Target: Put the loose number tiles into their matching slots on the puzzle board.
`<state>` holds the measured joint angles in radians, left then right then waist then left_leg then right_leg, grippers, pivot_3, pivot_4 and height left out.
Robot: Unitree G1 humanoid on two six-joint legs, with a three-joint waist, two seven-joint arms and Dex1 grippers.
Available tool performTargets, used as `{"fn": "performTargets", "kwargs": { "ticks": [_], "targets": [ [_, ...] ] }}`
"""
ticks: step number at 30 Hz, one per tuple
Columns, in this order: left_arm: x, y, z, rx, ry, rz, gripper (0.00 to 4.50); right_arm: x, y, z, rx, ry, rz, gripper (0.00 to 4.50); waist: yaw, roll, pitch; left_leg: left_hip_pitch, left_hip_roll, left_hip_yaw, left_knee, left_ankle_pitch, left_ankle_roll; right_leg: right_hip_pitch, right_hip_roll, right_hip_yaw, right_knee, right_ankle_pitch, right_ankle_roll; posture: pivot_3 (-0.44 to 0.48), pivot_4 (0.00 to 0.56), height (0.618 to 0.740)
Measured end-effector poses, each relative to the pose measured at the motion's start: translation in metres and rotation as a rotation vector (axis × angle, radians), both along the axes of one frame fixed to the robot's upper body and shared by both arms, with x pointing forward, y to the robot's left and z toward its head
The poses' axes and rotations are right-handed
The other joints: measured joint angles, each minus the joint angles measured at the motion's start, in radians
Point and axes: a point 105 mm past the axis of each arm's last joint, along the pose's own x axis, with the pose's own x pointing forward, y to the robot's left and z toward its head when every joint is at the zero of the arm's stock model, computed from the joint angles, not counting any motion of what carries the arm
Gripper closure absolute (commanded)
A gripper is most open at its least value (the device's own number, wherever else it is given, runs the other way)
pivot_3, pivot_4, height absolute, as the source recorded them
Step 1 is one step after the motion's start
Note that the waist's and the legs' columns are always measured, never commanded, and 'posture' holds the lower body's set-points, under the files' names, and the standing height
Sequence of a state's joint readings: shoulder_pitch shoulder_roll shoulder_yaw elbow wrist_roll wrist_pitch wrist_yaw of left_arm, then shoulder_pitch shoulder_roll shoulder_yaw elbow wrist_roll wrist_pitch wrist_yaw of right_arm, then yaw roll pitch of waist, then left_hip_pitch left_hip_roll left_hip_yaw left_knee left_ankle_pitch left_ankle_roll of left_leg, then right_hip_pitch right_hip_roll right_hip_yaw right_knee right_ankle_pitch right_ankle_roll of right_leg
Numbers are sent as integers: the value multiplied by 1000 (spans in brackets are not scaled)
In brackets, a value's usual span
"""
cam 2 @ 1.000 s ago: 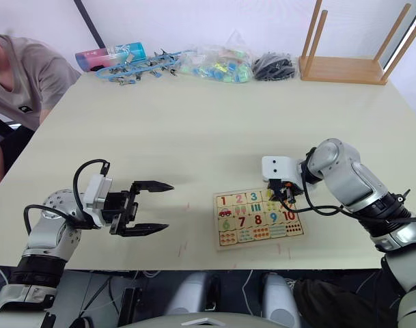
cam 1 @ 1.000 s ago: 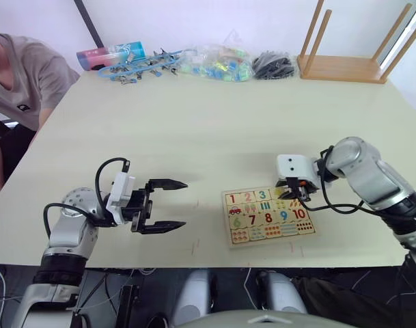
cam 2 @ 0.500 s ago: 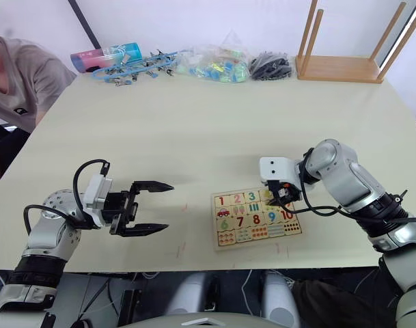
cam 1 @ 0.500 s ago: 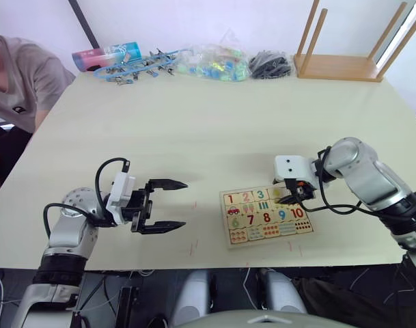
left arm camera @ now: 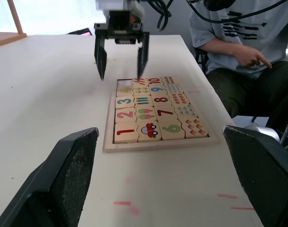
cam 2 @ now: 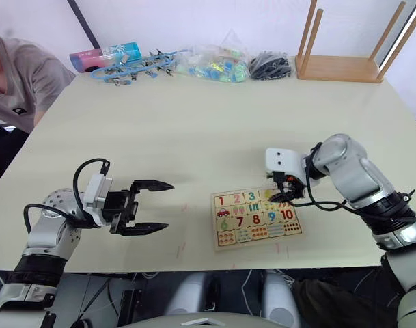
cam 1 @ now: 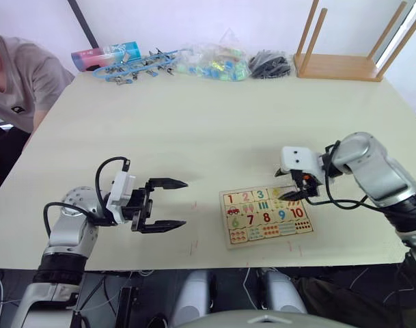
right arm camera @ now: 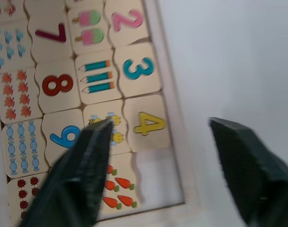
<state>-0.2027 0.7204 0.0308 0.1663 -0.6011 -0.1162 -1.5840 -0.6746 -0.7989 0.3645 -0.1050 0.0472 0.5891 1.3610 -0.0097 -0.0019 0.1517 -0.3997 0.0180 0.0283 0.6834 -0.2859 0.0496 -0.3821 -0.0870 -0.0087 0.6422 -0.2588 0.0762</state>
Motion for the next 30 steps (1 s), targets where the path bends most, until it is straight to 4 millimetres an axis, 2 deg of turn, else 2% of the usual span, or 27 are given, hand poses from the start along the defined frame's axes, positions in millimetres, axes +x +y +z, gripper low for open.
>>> {"fn": "performTargets", "kwargs": {
  "ticks": [3,4,6,9,12,16,28,29,30],
  "targets": [
    [0,0,0,2,0,0,0,-5,1,0,81,14,-26,4156,-1,0,0,0,0,0,0,0,0,0,0,0,0,0,0,0,150,740],
    [0,0,0,2,0,0,0,-6,1,0,88,14,-28,4464,-1,0,0,0,0,0,0,0,0,0,0,0,0,0,0,0,150,740],
    [0,0,-1,10,3,1,0,-9,5,-2,229,-7,-69,4464,0,-1,0,0,0,0,0,0,0,0,0,0,0,0,0,0,150,740],
    [0,0,-2,15,4,4,0,-9,3,-2,300,-42,-108,4464,0,-2,1,0,0,-1,0,0,0,0,-1,-1,0,0,0,0,150,740],
    [1,0,-4,25,7,13,0,-12,1,-13,387,-52,-158,4464,2,-3,2,0,0,-1,0,0,0,0,0,-1,0,0,0,0,150,740],
    [2,-1,-5,33,7,14,0,-17,3,-18,489,-62,-157,4464,0,-3,3,0,0,-1,0,0,0,0,0,0,0,0,0,0,150,740],
    [4,-2,-5,51,-1,11,0,-13,-11,-43,501,-71,-214,4464,0,-3,3,0,0,-1,0,0,0,1,0,0,0,0,0,0,150,740],
    [4,-2,-5,53,-1,12,0,-15,-15,-55,466,-47,-232,4464,1,-3,3,0,0,-1,0,0,0,1,0,0,0,0,0,0,150,740],
    [4,-2,-6,53,0,13,0,-14,-16,-56,469,-54,-236,4464,0,-3,3,0,0,0,0,0,0,1,0,0,1,0,0,0,150,740]
  ]
}}
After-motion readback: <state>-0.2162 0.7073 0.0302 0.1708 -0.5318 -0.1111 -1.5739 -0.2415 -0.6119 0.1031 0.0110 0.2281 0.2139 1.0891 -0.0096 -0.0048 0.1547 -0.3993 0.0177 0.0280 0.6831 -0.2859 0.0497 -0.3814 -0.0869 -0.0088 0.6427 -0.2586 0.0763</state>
